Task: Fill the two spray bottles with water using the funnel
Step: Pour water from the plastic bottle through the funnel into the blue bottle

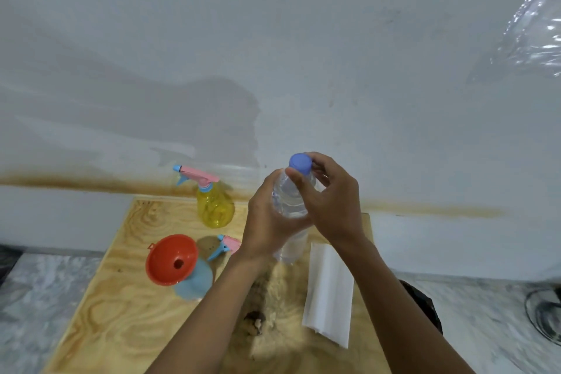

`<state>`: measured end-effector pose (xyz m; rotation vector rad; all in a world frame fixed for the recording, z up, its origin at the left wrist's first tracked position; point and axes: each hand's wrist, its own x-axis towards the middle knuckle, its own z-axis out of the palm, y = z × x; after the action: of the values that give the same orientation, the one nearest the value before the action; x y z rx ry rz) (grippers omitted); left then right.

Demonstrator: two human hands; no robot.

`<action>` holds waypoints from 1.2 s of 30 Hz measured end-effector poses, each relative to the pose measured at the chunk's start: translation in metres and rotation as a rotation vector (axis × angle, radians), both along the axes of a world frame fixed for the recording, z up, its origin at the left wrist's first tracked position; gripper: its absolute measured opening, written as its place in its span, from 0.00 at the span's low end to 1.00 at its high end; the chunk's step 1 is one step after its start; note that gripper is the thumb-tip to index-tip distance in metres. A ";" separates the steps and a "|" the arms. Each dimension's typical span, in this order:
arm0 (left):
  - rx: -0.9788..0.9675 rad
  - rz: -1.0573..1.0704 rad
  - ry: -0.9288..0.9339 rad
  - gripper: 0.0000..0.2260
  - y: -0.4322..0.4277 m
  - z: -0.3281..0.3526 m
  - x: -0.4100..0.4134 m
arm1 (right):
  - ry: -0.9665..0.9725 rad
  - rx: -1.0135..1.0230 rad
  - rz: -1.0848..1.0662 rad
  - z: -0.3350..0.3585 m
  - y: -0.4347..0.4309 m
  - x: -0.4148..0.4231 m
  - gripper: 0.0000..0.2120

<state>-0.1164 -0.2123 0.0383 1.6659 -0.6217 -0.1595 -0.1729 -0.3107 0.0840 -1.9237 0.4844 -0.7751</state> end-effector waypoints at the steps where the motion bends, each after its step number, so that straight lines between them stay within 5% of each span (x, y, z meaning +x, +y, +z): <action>1: -0.001 0.000 -0.020 0.31 0.007 -0.001 -0.005 | 0.006 0.001 0.005 -0.001 0.006 -0.006 0.11; 13: 0.008 -0.030 -0.118 0.29 0.049 -0.021 -0.032 | 0.042 -0.090 -0.010 -0.013 0.050 -0.038 0.15; 19: 0.068 -0.057 -0.144 0.39 0.049 -0.024 -0.033 | 0.070 -0.202 -0.064 -0.003 0.041 -0.041 0.15; 24: 0.084 -0.037 -0.166 0.31 0.050 -0.017 -0.029 | 0.128 -0.204 0.033 0.003 0.037 -0.040 0.11; 30: 0.089 -0.023 -0.126 0.34 0.050 -0.017 -0.032 | 0.473 -0.363 0.385 0.033 0.005 -0.042 0.18; 36: 0.082 -0.021 -0.103 0.29 0.051 -0.021 -0.030 | 0.542 -0.397 0.234 0.050 0.011 -0.033 0.18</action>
<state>-0.1467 -0.1610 0.0173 1.7554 -0.7188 -0.1167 -0.2062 -0.2996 0.1344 -2.5204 0.4354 -0.1925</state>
